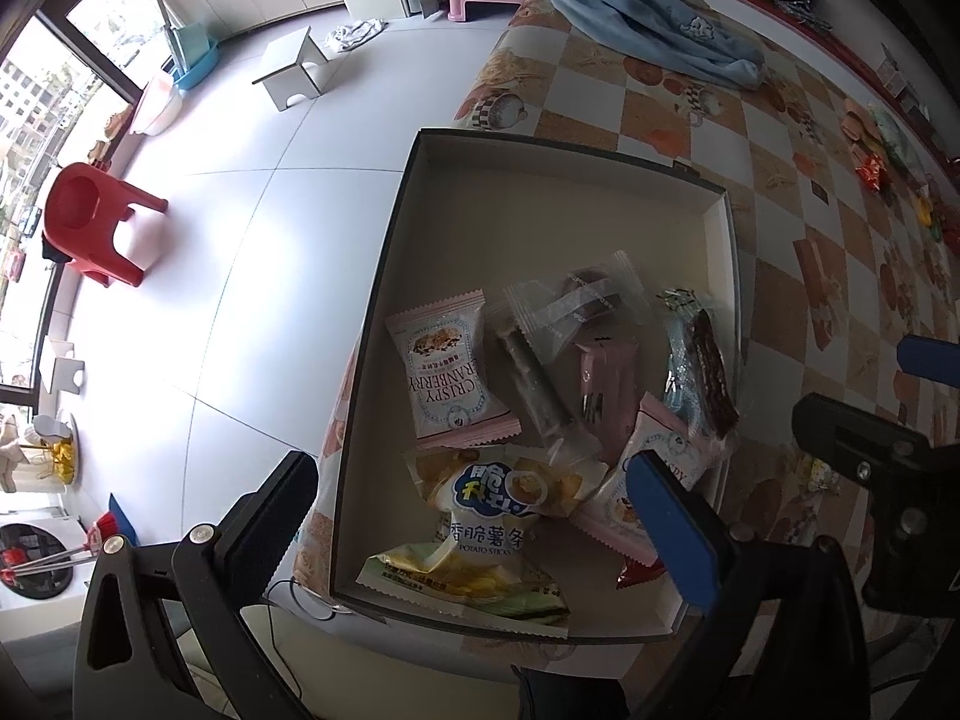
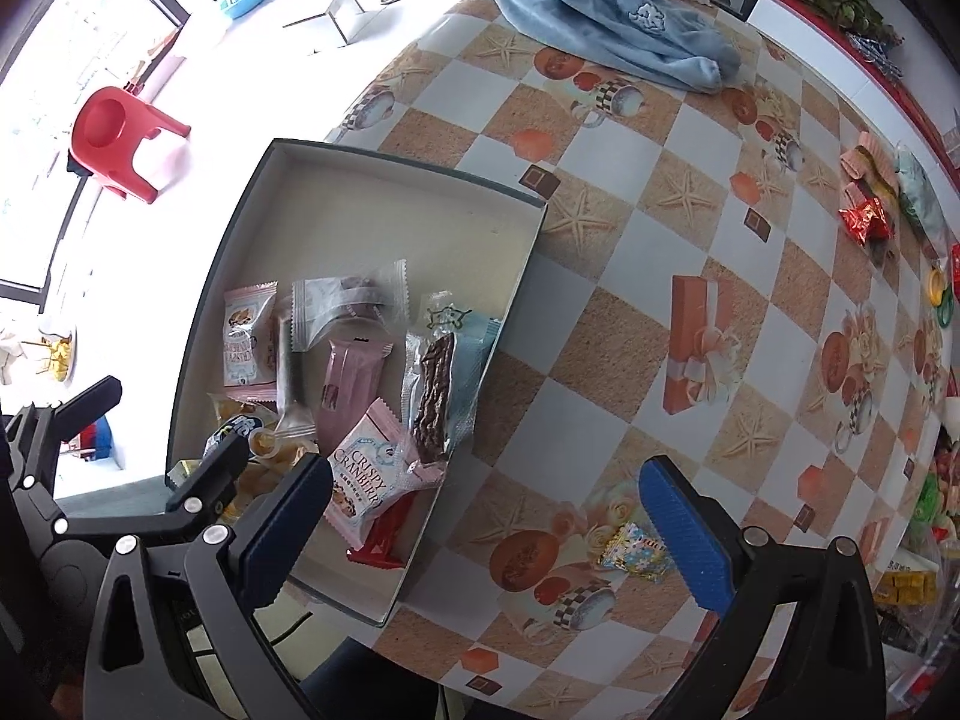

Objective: Organize snacks

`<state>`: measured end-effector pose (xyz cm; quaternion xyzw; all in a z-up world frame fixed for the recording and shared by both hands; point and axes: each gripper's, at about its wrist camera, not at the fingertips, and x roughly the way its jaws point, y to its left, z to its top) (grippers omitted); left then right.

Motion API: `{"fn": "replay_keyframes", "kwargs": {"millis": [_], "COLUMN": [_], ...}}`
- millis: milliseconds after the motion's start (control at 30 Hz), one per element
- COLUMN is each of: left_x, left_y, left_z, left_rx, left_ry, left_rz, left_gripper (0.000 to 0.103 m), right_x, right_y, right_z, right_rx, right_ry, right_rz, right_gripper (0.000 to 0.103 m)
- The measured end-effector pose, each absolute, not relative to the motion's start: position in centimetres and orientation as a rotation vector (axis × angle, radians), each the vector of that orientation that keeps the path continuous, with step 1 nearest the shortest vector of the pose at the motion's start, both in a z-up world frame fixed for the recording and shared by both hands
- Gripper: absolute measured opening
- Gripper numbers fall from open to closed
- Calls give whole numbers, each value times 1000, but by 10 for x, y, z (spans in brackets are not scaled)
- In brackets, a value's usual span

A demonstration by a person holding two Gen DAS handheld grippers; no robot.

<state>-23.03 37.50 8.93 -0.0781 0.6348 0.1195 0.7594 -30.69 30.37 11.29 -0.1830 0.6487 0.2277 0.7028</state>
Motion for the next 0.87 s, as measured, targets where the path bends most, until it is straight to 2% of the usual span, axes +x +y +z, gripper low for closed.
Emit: {"fn": "replay_keyframes", "kwargs": {"millis": [667,867], "left_x": [-232,-232], "left_y": [366,367], "left_z": [88,107], "left_rx": [-157,-140], "left_ry": [1398,1299], "left_rz": [253,263], "left_gripper": [103,103], "right_x": [-311,-309], "right_y": [301,297], "right_z": [113,111], "right_rx": [-394,-370], "right_ry": [1458,1461], "right_rz": [514,530], "right_gripper": [103,103]}}
